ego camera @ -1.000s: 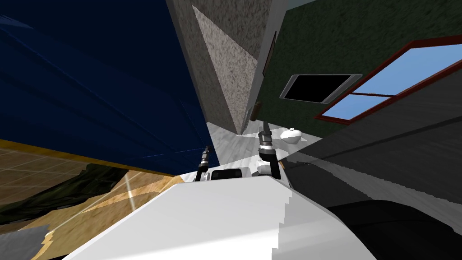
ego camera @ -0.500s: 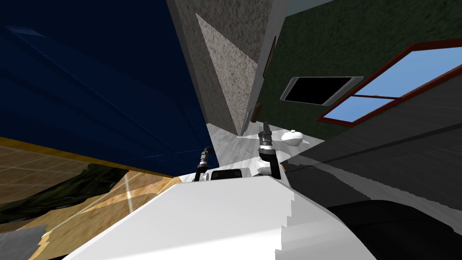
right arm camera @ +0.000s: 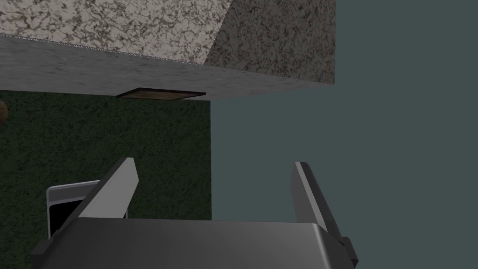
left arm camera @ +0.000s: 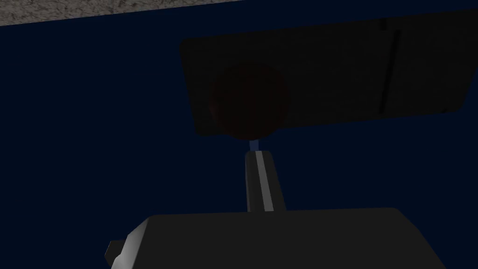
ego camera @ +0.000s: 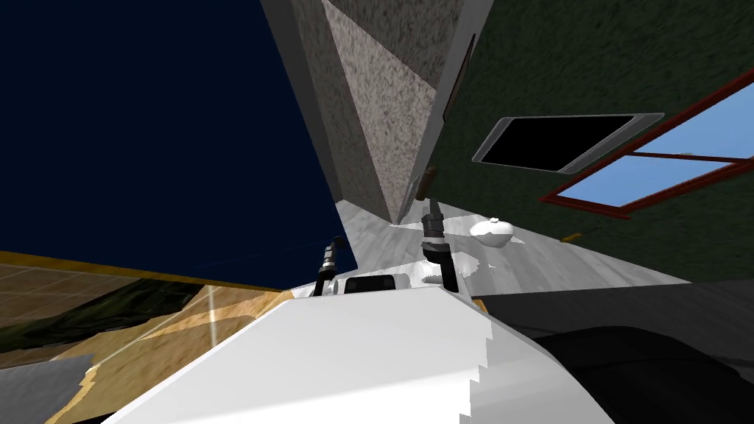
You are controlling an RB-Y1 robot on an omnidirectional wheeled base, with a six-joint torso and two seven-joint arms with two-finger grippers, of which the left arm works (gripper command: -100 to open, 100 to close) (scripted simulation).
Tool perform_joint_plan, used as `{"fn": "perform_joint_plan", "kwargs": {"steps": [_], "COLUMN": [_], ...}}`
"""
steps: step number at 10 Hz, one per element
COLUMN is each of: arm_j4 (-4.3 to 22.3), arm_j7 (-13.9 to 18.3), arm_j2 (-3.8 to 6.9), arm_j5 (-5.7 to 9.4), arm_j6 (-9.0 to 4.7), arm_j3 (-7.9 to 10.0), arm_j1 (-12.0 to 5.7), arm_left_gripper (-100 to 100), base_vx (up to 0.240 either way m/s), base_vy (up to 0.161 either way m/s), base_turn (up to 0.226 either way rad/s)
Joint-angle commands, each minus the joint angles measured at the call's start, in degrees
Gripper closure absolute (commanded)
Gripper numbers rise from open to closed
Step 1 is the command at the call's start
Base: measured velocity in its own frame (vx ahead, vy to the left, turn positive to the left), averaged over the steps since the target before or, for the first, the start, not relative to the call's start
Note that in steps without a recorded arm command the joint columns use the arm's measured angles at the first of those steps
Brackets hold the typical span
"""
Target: Push the door open
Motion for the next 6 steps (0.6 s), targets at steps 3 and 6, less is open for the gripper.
{"fn": "perform_joint_plan", "kwargs": {"steps": [3, 6], "arm_j4": [1.92, 3.53], "arm_j7": [1.81, 3.36], "arm_j2": [0.38, -0.22], "arm_j5": [-2.55, -4.83], "arm_j6": [0.09, 0.28], "arm_j3": [-3.00, -5.65], "arm_j1": [-1.77, -3.48], "arm_left_gripper": [-100, -100], "base_vx": [-0.068, -0.067], "base_vy": [0.058, 0.047], "base_turn": [0.325, 0.305]}}
